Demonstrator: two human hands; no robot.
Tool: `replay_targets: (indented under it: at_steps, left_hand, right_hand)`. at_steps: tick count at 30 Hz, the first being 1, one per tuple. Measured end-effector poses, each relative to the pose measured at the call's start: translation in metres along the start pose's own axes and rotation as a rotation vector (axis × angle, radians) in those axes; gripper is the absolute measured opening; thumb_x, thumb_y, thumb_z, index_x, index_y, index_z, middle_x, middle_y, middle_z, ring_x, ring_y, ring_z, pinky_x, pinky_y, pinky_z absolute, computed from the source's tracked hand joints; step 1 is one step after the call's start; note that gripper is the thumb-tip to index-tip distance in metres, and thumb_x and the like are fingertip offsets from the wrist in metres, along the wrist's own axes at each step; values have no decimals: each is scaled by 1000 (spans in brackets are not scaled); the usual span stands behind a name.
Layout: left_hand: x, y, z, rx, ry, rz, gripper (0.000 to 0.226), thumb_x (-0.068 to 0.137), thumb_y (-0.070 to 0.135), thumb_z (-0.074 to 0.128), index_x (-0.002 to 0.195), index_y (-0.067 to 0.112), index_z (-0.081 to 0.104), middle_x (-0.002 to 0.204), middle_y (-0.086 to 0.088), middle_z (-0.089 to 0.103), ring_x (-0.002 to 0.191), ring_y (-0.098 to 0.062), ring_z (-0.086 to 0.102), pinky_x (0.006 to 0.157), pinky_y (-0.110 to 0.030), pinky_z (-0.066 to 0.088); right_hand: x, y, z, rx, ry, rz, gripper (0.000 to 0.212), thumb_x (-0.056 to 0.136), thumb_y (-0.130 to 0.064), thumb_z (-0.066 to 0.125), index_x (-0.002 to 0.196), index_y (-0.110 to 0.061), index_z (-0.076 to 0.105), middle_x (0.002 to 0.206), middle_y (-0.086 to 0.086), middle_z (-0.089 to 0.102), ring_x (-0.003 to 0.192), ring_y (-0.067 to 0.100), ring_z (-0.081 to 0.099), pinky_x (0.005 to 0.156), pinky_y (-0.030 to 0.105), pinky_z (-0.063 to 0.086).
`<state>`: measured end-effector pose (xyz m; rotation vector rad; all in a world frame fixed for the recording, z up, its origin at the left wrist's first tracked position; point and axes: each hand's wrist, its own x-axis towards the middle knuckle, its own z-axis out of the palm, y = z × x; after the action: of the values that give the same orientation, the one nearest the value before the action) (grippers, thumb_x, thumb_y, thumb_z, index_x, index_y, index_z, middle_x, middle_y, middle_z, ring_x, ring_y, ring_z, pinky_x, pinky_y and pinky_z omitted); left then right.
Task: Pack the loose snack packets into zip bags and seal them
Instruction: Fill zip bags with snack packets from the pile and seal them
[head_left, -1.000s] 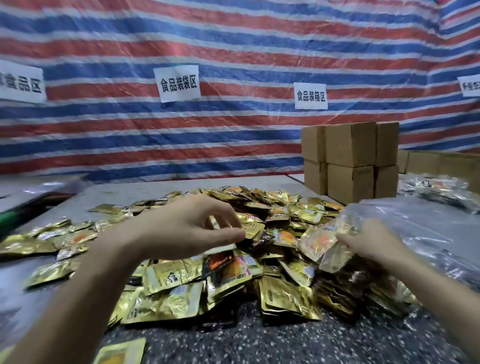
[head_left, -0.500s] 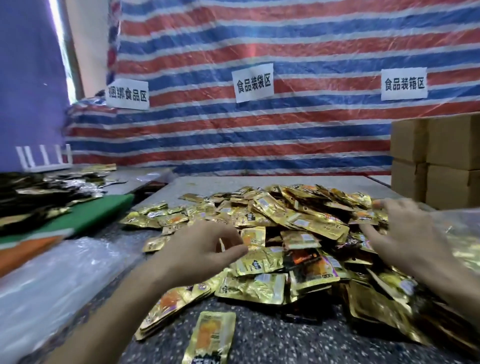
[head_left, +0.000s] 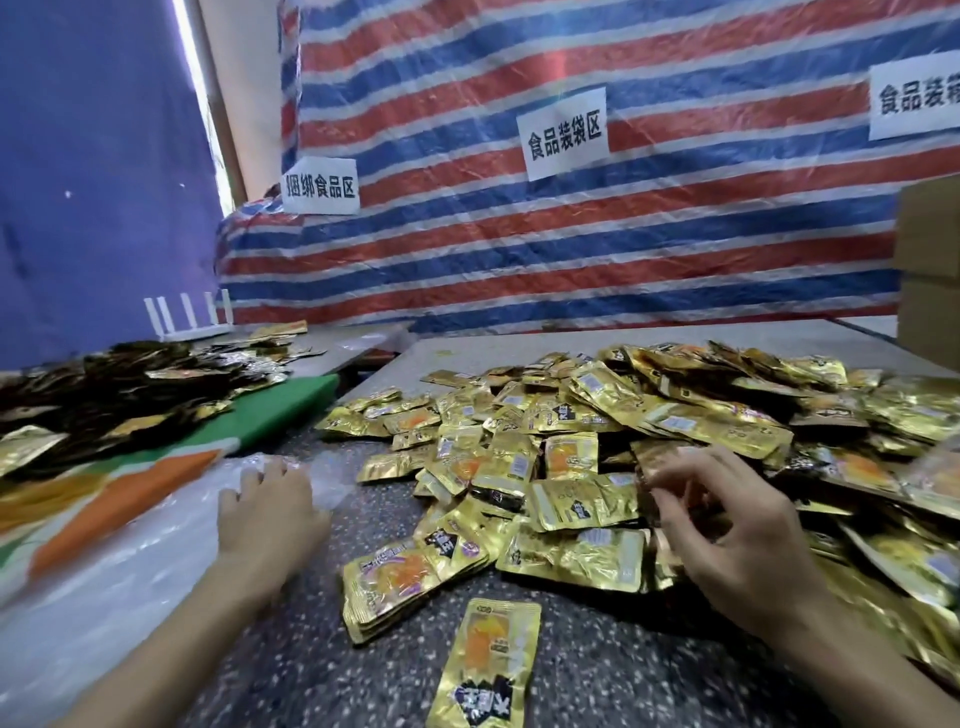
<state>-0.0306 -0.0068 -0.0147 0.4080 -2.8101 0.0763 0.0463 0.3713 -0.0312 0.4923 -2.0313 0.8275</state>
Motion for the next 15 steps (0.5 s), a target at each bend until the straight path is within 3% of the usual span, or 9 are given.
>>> replay_targets:
  at_steps: [2, 3, 5, 8, 10, 12, 15]
  left_hand:
    - [5, -15, 9, 29, -115, -76, 22, 96, 41, 50, 101, 21, 57, 118, -5, 60, 112, -27, 53, 87, -38, 41]
    - [5, -20, 13, 3, -96, -89, 11, 94, 30, 51, 89, 20, 54, 103, -4, 63, 99, -25, 58, 76, -35, 41]
    - [5, -27, 18, -36, -5, -110, 9, 84, 13, 53, 78, 19, 52, 80, -1, 60, 76, -24, 58, 60, -31, 34]
    - [4, -31, 13, -132, 80, -119, 11, 81, 18, 69, 74, 17, 60, 75, -1, 61, 74, -27, 60, 60, -30, 34]
    - [6, -30, 5, -216, 42, -112, 33, 77, 36, 82, 68, 15, 60, 68, -2, 64, 69, -24, 60, 61, -30, 38]
    - [9, -25, -8, -303, 35, -94, 41, 82, 44, 77, 66, 13, 57, 64, -4, 63, 66, -25, 59, 64, -32, 43]
    - [7, -6, -38, -423, 206, -16, 38, 96, 42, 58, 72, 14, 52, 68, -7, 59, 67, -29, 55, 65, -39, 47]
  right_hand:
    - [0, 1, -1, 12, 12, 15, 17, 82, 2, 73, 92, -12, 69, 92, -8, 64, 78, 9, 64, 65, 26, 55]
    - [0, 2, -2, 18, 14, 17, 19, 81, 3, 73, 91, -12, 69, 92, -11, 63, 77, 6, 62, 64, 20, 53]
    - [0, 2, -4, 38, 18, 18, 19, 81, 4, 73, 91, -12, 70, 91, -14, 61, 77, 4, 61, 64, 15, 51]
    - [-1, 1, -7, 56, 35, 1, 23, 80, 8, 73, 90, -12, 69, 89, -14, 61, 79, 3, 60, 68, 11, 48]
    - [0, 0, -10, 61, 52, -9, 26, 80, 10, 73, 88, -13, 67, 87, -13, 60, 79, 3, 59, 68, 11, 47]
    - [1, -2, -13, 56, 83, -20, 28, 80, 11, 73, 88, -15, 66, 86, -11, 61, 78, 3, 58, 67, 12, 47]
    - [4, -6, -18, 73, 139, -35, 24, 85, 6, 71, 91, -16, 64, 86, -9, 61, 78, 4, 57, 67, 13, 46]
